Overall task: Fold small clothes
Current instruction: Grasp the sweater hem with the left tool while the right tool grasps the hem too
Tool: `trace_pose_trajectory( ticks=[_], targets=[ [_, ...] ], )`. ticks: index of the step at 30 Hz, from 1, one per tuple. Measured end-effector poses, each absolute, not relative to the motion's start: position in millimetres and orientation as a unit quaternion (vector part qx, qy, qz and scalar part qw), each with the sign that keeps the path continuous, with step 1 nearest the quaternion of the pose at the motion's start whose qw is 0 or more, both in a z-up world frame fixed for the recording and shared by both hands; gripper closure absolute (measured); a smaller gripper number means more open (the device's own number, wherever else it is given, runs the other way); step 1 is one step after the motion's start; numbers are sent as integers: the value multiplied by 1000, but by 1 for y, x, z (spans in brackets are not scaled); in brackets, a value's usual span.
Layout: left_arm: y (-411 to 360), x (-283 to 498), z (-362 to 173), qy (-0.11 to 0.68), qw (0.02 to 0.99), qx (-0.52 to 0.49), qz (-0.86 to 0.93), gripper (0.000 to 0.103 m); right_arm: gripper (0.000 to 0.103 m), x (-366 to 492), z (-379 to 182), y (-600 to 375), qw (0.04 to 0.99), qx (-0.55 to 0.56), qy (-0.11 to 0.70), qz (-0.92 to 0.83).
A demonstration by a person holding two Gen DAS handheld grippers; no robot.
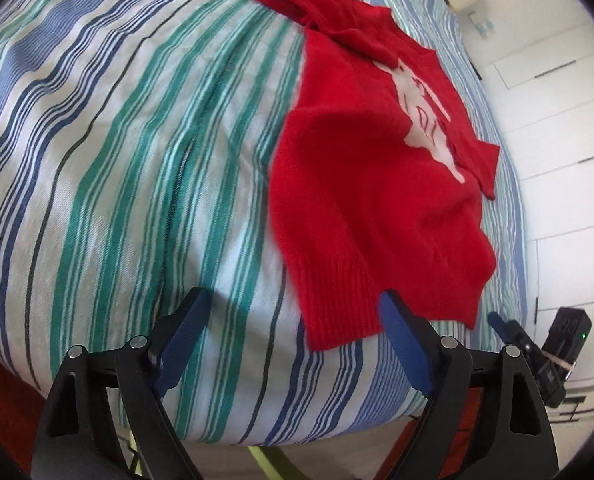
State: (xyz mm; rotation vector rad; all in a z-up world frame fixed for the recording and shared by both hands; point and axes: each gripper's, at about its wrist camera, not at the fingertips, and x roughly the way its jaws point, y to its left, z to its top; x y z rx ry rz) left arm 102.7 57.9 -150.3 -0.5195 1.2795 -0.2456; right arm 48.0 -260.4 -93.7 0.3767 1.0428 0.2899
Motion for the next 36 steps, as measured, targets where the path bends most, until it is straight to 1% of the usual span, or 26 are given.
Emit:
trace_pose_trajectory(
  ticks=[1, 2, 3, 4, 5, 6, 7, 10, 13, 15, 17, 19, 20, 21, 22, 23, 25, 26, 28, 30, 31, 32, 34, 35, 36],
  targets=[
    [51, 105, -149, 583, 769, -231, -123, 24, 11, 56, -109, -262, 829, 193, 506, 137],
    [44, 108, -149, 583, 770, -222, -135, 37, 23, 63, -121, -261, 820, 208, 514, 141],
    [36, 112, -150, 587, 767, -212, -147, 67, 28, 70, -134, -259, 811, 224, 519, 151],
    [30, 116, -153, 598, 760, -201, -155, 86, 40, 76, -143, -256, 803, 237, 522, 165],
    [24, 117, -153, 609, 752, -195, -160, 96, 68, 81, -150, -251, 796, 243, 524, 179],
    [23, 115, -149, 606, 756, -190, -158, 97, 88, 84, -154, -248, 792, 239, 531, 182],
    [25, 112, -140, 600, 761, -184, -164, 97, 97, 85, -152, -246, 790, 236, 537, 180],
    [35, 96, -115, 592, 767, -161, -187, 97, 98, 69, -122, -256, 791, 232, 535, 187],
    [32, 89, -112, 602, 767, -122, -184, 96, 98, 50, -98, -273, 782, 243, 546, 177],
    [19, 94, -122, 610, 768, -91, -175, 94, 98, 46, -103, -278, 775, 242, 562, 160],
    [12, 100, -139, 619, 765, -70, -165, 87, 98, 51, -125, -277, 765, 241, 579, 146],
    [24, 95, -138, 620, 761, -94, -165, 80, 98, 58, -146, -274, 754, 247, 594, 135],
    [33, 90, -135, 614, 762, -120, -168, 63, 98, 60, -150, -273, 754, 246, 594, 133],
    [46, 85, -132, 605, 766, -141, -163, 39, 98, 61, -150, -273, 757, 243, 592, 131],
    [59, 81, -129, 593, 777, -153, -145, 31, 98, 61, -147, -274, 761, 240, 588, 128],
    [68, 78, -128, 585, 786, -157, -124, 27, 98, 61, -145, -276, 765, 237, 587, 119],
    [80, 79, -134, 590, 782, -169, -109, 29, 98, 62, -145, -283, 767, 235, 590, 96],
    [82, 79, -136, 592, 777, -183, -110, 33, 99, 62, -147, -289, 766, 236, 592, 87],
    [77, 81, -136, 588, 776, -195, -124, 34, 99, 63, -149, -291, 764, 233, 596, 83],
    [59, 83, -135, 584, 777, -176, -156, 41, 99, 65, -147, -285, 768, 213, 598, 82],
    [49, 85, -137, 585, 776, -164, -169, 42, 99, 65, -146, -284, 771, 207, 597, 82],
    [41, 89, -141, 586, 775, -157, -176, 47, 99, 65, -146, -283, 772, 204, 596, 81],
    [31, 95, -150, 598, 764, -163, -180, 68, 99, 60, -148, -288, 772, 213, 594, 78],
    [27, 98, -152, 607, 752, -177, -188, 93, 99, 61, -150, -289, 772, 217, 593, 76],
    [23, 98, -146, 604, 746, -192, -204, 96, 99, 60, -150, -291, 772, 219, 593, 72]
  ],
)
